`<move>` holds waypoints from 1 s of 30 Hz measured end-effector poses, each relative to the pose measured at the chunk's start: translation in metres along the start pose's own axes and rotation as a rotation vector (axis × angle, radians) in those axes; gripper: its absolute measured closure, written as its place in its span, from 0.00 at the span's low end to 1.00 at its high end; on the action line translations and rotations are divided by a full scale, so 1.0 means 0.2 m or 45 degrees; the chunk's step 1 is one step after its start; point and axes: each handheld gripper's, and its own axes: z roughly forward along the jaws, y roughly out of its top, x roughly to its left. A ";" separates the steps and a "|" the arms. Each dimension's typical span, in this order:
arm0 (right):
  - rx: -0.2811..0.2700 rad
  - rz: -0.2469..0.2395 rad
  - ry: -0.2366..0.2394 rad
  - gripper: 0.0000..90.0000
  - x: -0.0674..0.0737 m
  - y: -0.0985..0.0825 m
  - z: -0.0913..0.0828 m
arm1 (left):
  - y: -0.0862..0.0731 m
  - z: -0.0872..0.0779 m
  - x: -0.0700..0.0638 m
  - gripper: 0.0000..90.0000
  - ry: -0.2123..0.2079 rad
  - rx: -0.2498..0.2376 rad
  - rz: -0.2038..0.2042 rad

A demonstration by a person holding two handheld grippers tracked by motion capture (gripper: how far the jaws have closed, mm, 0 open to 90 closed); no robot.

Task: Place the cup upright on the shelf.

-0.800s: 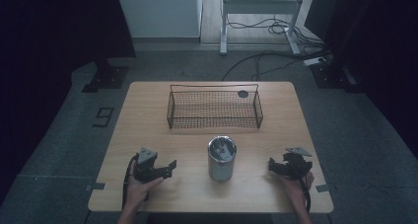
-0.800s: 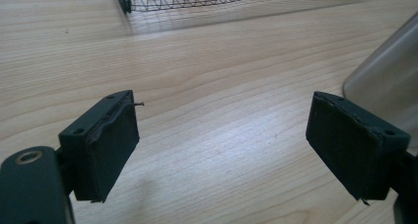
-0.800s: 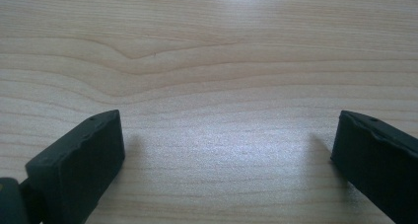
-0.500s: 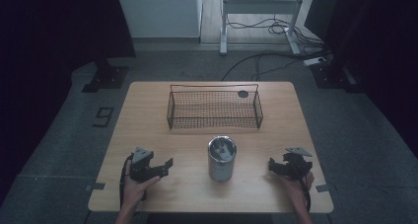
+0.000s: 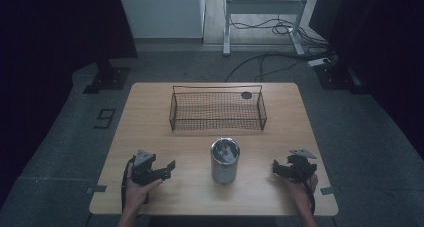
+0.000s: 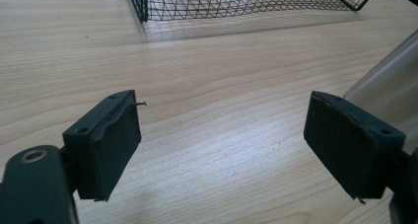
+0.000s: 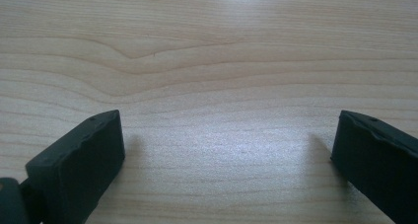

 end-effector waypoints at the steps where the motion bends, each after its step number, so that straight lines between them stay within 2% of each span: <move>1: 0.000 0.011 -0.006 0.00 0.00 0.00 0.00 | 0.00 0.00 -0.01 0.15 -0.020 0.007 -0.001; 5: 0.001 0.013 -0.010 0.00 0.00 0.00 0.00 | 0.00 0.00 -0.02 0.14 -0.030 0.004 0.005; 10: 0.002 0.015 -0.011 0.00 0.00 0.00 0.00 | 0.01 -0.01 -0.04 0.16 -0.047 -0.034 0.004; 14: 0.002 0.011 -0.012 0.00 0.00 0.00 0.00 | 0.02 -0.02 -0.09 0.16 -0.061 -0.051 0.019; 20: 0.002 0.009 -0.011 0.00 0.00 0.00 0.00 | 0.04 -0.04 -0.15 0.14 -0.096 -0.068 0.055; 30: 0.002 0.009 -0.010 0.00 0.00 0.00 0.00 | 0.05 -0.04 -0.26 0.11 -0.133 -0.056 0.119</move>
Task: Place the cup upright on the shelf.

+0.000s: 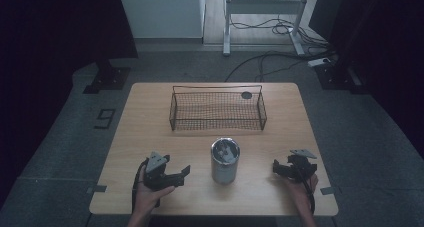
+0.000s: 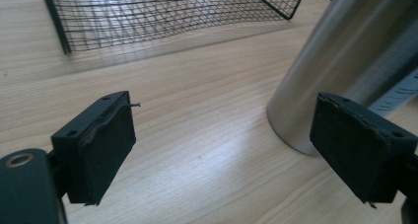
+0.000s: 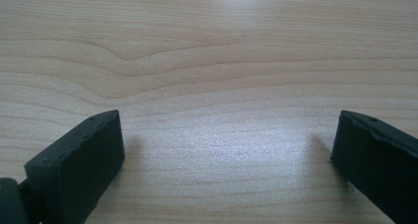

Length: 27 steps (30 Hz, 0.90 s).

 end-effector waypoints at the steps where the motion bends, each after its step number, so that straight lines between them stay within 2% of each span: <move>1: 0.000 0.000 0.000 0.00 0.00 0.00 0.00 | 0.00 0.00 -0.01 0.10 -0.006 -0.002 0.007; 3: 0.000 0.000 0.000 0.00 0.00 0.00 0.00 | 0.01 0.00 -0.02 0.09 -0.012 -0.003 0.011; 11: -0.001 0.007 -0.006 0.00 0.00 0.00 0.00 | 0.04 0.02 -0.11 0.07 -0.097 0.025 0.058; 22: -0.002 0.007 -0.006 0.00 0.00 0.00 0.00 | 0.09 0.09 -0.26 0.03 -0.196 0.038 0.130; 27: -0.002 0.008 -0.005 0.00 0.00 0.00 0.00 | 0.11 0.12 -0.31 0.02 -0.223 0.037 0.154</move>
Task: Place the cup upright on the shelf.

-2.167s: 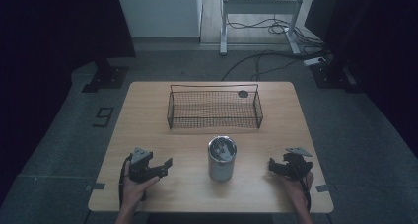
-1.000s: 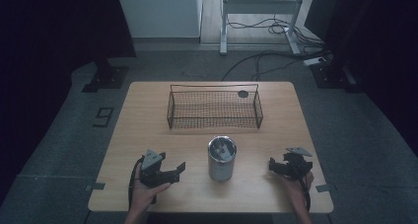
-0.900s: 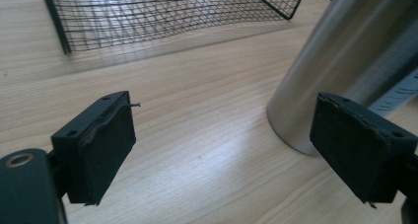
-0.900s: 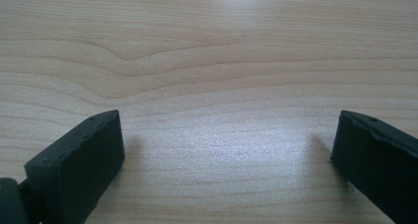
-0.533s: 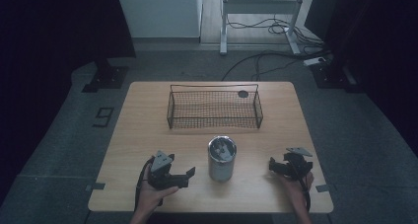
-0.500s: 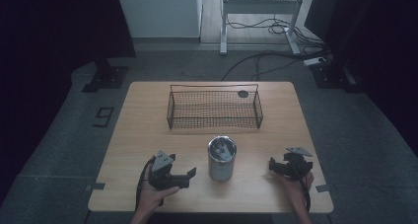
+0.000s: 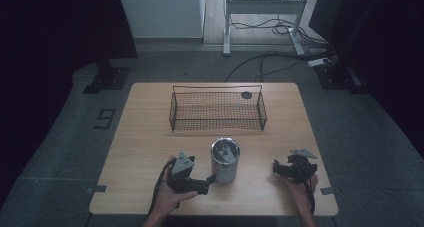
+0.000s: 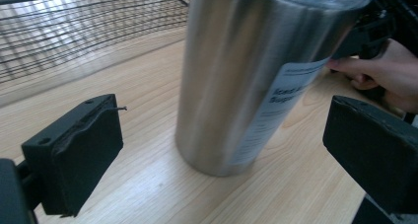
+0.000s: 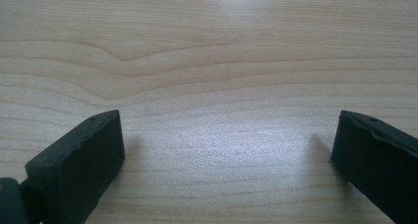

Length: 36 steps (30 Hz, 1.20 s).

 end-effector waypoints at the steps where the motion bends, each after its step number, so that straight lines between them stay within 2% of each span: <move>1: 0.000 0.000 0.000 0.00 0.00 0.00 0.00 | 0.00 0.01 -0.01 0.01 -0.006 0.005 0.006; 5: 0.000 0.000 0.000 0.00 0.00 0.00 0.00 | 0.00 0.03 -0.03 0.01 -0.015 0.029 0.022; 22: 0.000 0.000 -0.001 0.00 0.00 0.00 0.00 | 0.03 0.11 -0.09 0.01 -0.026 0.056 0.051; 36: 0.001 -0.001 -0.001 0.00 0.00 0.00 0.00 | 0.05 0.17 -0.09 0.01 0.006 0.081 0.049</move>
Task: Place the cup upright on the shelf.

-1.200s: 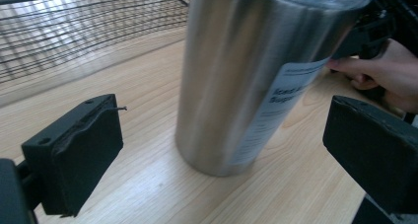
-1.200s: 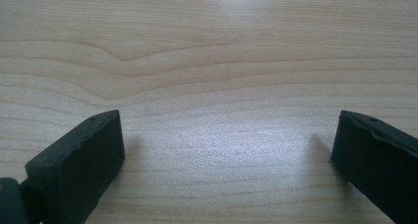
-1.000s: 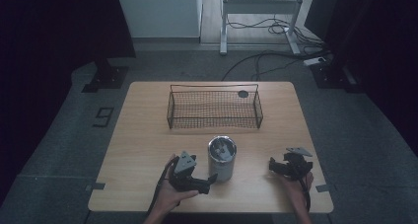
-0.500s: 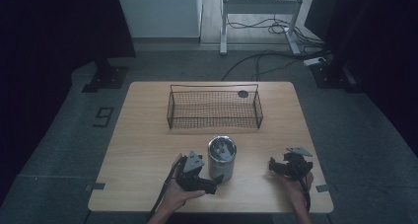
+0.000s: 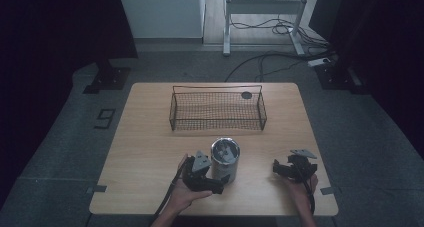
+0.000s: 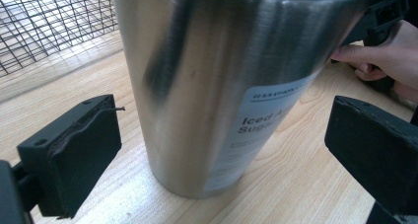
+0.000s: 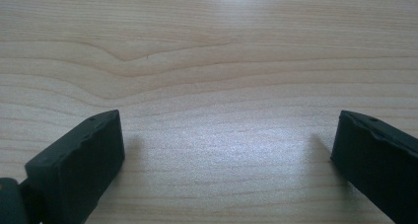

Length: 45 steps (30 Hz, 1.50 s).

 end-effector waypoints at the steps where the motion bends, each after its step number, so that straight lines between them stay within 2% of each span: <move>1: 0.000 0.000 0.000 0.00 0.00 0.00 0.00 | 0.01 0.01 0.00 0.01 0.001 -0.001 0.002; 8: 0.000 0.000 0.000 0.00 0.00 0.00 0.00 | 0.02 0.05 -0.02 0.01 0.009 0.001 0.013; 10: 0.000 0.000 0.000 0.00 0.00 0.00 0.00 | 0.03 0.07 -0.03 0.01 0.038 0.006 0.021; 15: 0.000 0.000 0.000 0.00 0.00 0.00 0.00 | 0.03 0.08 -0.03 0.01 0.045 0.006 0.011; 22: -0.001 0.001 0.000 0.00 0.00 0.00 0.00 | 0.05 0.14 -0.02 0.01 0.087 0.022 0.014; 26: -0.001 0.002 0.001 0.00 0.00 0.00 0.00 | 0.05 0.18 -0.03 0.01 0.110 -0.001 0.013; 28: 0.000 0.002 0.000 0.00 0.00 0.00 0.00 | 0.06 0.21 -0.04 0.01 0.148 -0.024 0.022; 32: -0.001 0.002 0.001 0.00 0.00 0.00 0.00 | 0.07 0.22 -0.05 0.00 0.148 -0.057 0.018; 34: -0.001 0.002 0.001 0.00 0.00 0.00 0.00 | 0.07 0.23 -0.05 0.00 0.169 -0.092 0.023; 39: -0.001 0.003 0.001 0.00 0.00 0.00 0.00 | 0.06 0.23 -0.05 0.01 0.172 -0.125 0.037; 45: -0.001 0.002 0.001 0.00 0.00 0.00 0.00 | 0.05 0.23 -0.05 0.04 0.158 -0.130 0.053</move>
